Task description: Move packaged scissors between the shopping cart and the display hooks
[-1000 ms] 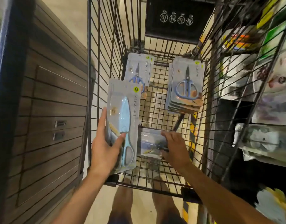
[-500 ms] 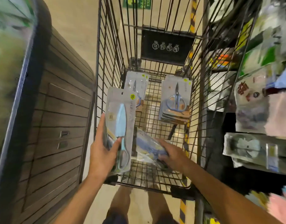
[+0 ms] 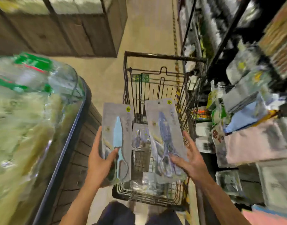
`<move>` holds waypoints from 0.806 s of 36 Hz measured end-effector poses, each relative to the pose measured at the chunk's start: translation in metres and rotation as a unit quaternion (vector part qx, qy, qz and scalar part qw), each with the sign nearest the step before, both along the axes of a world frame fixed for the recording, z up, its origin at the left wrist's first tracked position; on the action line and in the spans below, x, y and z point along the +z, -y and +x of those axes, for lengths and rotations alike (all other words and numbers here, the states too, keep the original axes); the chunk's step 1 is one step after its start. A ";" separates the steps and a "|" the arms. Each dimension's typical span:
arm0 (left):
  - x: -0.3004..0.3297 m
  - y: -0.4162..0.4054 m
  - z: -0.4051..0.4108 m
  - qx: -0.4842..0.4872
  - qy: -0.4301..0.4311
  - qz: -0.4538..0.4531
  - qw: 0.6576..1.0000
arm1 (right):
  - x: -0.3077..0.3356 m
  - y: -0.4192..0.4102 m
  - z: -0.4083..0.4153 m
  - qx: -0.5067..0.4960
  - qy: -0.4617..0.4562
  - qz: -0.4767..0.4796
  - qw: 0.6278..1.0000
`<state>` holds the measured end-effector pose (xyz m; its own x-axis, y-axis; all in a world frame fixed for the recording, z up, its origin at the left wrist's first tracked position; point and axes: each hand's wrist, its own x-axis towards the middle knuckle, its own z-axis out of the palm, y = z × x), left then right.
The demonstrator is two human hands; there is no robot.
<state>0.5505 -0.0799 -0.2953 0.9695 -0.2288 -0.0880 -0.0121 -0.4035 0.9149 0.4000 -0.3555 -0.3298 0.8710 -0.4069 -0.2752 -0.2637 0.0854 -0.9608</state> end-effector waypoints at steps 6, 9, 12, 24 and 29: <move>0.030 -0.013 0.014 -0.008 0.031 -0.034 0.999 | 0.061 -0.028 -0.004 0.008 0.061 0.000 0.998; 0.043 -0.015 0.024 -0.033 0.034 -0.042 0.998 | 0.078 -0.046 -0.001 -0.024 0.069 -0.027 0.997; 0.057 -0.017 0.033 -0.067 0.031 -0.072 0.995 | 0.090 -0.066 0.001 -0.079 0.086 -0.029 0.993; 0.078 -0.003 0.057 -0.247 -0.019 -0.125 0.961 | 0.134 -0.136 -0.029 -0.333 0.094 -0.088 0.934; 0.095 0.015 0.029 -0.314 -0.036 -0.173 0.933 | 0.145 -0.156 -0.067 -0.410 0.078 -0.131 0.899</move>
<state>0.5795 -0.0946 -0.1999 0.6287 -0.7768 0.0366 -0.0801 -0.0178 0.9966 0.3328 -0.1996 -0.1847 0.2676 -0.9633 0.0235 -0.0744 -0.0450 -0.9962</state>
